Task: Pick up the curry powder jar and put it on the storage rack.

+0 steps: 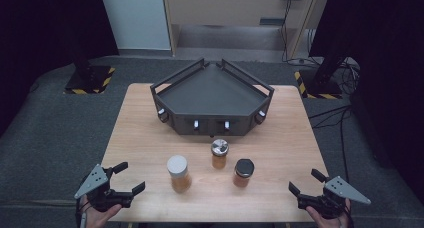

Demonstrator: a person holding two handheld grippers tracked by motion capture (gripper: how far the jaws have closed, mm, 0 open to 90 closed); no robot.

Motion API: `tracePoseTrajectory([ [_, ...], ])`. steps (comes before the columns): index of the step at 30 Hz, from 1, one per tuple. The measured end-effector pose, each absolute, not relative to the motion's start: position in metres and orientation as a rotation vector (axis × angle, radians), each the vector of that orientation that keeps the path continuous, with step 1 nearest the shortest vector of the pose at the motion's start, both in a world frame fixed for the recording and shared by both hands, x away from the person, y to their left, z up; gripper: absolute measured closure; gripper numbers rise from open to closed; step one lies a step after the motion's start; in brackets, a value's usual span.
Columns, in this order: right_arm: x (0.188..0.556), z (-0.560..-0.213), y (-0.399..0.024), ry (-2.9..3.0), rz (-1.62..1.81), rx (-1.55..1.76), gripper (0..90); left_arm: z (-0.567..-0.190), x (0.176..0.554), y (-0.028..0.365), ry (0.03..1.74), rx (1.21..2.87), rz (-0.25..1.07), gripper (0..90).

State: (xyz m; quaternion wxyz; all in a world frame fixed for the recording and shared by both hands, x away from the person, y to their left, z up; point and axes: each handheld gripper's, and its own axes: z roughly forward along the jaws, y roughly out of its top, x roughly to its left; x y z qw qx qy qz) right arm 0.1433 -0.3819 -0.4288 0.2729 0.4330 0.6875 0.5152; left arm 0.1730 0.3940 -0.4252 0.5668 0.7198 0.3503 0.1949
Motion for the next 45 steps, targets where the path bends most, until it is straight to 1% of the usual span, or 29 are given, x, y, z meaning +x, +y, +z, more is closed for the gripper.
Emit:
tracePoseTrajectory([
  [13,0.143,-0.428,-0.382,1.851,1.388,1.167,3.4,-0.401,0.189,0.385,0.764,1.723,0.437,1.9],
  [26,0.144,-0.428,-0.382,1.855,1.384,1.168,3.6,-0.386,0.206,0.375,0.712,1.770,0.397,1.2],
  [45,0.144,-0.428,-0.382,1.859,1.385,1.164,3.7,-0.389,0.225,0.347,0.655,1.798,0.353,1.3],
])
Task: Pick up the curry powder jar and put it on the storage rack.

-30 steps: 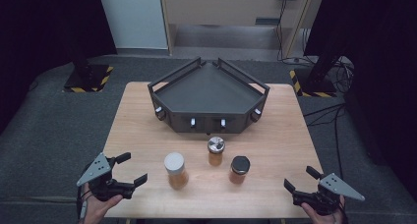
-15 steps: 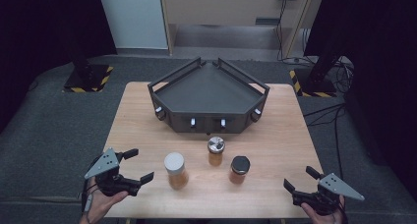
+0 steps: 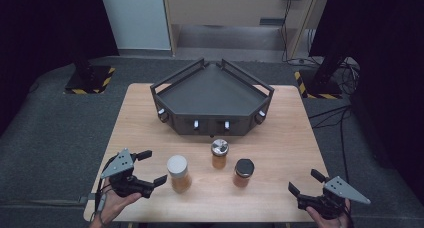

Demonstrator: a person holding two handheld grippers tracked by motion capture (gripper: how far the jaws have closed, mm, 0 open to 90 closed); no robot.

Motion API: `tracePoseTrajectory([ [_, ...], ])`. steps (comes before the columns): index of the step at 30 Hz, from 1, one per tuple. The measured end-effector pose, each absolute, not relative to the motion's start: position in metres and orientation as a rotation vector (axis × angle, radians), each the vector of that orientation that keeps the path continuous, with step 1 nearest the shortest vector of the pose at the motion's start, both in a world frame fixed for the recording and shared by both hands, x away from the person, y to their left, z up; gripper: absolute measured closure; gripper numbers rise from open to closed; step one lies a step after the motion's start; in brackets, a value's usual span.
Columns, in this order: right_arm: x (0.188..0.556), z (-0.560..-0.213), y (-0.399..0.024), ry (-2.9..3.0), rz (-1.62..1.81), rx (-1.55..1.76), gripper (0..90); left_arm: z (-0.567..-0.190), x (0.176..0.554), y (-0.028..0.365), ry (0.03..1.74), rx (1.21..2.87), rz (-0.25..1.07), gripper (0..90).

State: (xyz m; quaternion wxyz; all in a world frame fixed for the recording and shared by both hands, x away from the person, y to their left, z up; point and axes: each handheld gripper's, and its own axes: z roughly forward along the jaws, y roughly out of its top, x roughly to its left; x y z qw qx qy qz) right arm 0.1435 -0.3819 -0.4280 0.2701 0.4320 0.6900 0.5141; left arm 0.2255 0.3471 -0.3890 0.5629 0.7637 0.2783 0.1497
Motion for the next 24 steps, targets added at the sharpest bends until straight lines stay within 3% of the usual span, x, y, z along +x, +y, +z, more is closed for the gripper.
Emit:
tracePoseTrajectory([
  [24,0.144,-0.428,-0.382,1.861,1.385,1.164,4.3,-0.412,0.249,0.317,0.640,1.819,0.314,3.8],
])
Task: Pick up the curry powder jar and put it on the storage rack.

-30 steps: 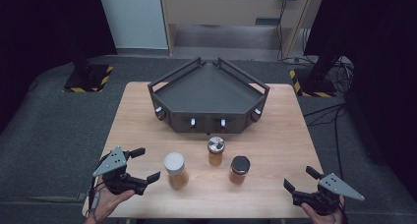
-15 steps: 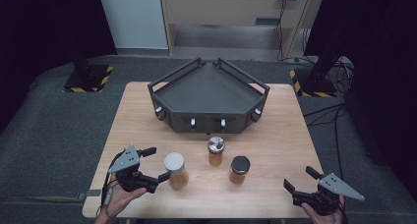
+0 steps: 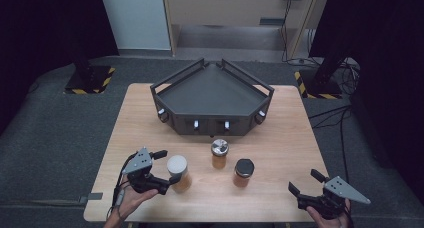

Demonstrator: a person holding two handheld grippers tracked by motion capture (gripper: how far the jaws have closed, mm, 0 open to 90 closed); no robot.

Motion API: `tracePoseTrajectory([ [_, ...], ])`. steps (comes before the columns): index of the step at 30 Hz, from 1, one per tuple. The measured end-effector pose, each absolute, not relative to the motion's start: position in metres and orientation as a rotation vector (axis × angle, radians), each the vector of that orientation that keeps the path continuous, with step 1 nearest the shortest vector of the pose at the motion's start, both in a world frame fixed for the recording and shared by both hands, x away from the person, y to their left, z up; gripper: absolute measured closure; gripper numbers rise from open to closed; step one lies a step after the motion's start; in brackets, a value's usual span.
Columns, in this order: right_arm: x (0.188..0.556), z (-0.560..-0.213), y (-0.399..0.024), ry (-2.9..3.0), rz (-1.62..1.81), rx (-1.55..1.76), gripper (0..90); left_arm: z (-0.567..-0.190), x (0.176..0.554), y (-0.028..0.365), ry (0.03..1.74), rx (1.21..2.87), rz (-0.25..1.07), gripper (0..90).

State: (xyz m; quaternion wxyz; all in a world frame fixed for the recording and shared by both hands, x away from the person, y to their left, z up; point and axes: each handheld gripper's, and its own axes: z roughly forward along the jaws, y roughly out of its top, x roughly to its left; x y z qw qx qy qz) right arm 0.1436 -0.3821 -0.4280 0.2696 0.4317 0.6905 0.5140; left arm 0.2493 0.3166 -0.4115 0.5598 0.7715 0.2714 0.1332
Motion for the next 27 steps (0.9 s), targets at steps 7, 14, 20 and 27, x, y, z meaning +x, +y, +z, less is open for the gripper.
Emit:
tracePoseTrajectory([
  [7,0.144,-0.428,-0.382,1.862,1.386,1.164,4.6,-0.417,0.255,0.309,0.617,1.836,0.312,8.4],
  [14,0.144,-0.428,-0.382,1.861,1.386,1.163,4.8,-0.423,0.254,0.301,0.597,1.850,0.351,19.0],
  [20,0.144,-0.428,-0.382,1.863,1.386,1.162,4.8,-0.428,0.254,0.299,0.586,1.851,0.374,32.0],
  [27,0.144,-0.428,-0.382,1.864,1.386,1.161,4.8,-0.426,0.253,0.298,0.586,1.855,0.380,32.5],
])
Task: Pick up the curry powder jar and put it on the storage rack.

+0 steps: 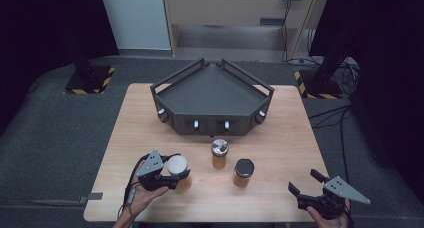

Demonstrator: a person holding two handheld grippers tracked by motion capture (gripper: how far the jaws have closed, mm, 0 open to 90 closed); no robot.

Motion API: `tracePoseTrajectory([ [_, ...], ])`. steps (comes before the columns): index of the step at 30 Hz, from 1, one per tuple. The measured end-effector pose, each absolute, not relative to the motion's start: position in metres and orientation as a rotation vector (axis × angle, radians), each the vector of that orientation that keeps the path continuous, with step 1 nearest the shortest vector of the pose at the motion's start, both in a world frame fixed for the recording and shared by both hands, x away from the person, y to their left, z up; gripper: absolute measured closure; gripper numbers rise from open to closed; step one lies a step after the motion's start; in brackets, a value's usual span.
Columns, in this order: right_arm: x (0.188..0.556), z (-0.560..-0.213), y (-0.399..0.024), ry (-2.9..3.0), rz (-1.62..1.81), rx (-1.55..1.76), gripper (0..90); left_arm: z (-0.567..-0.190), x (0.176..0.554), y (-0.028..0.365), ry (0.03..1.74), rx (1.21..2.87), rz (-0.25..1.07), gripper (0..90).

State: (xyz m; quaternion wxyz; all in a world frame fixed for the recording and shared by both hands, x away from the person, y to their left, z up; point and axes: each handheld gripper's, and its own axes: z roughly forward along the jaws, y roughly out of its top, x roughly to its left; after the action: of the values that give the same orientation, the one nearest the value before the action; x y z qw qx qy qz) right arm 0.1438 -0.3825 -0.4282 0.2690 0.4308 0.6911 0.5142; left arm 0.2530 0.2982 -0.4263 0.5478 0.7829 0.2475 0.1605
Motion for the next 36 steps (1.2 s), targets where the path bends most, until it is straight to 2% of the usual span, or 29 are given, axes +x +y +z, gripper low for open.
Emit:
tracePoseTrajectory([
  [20,0.144,-0.428,-0.382,1.866,1.388,1.161,4.9,-0.395,0.263,0.297,0.584,1.873,0.353,32.5],
  [36,0.145,-0.428,-0.382,1.867,1.390,1.162,5.0,-0.336,0.287,0.285,0.603,1.879,0.366,32.5],
])
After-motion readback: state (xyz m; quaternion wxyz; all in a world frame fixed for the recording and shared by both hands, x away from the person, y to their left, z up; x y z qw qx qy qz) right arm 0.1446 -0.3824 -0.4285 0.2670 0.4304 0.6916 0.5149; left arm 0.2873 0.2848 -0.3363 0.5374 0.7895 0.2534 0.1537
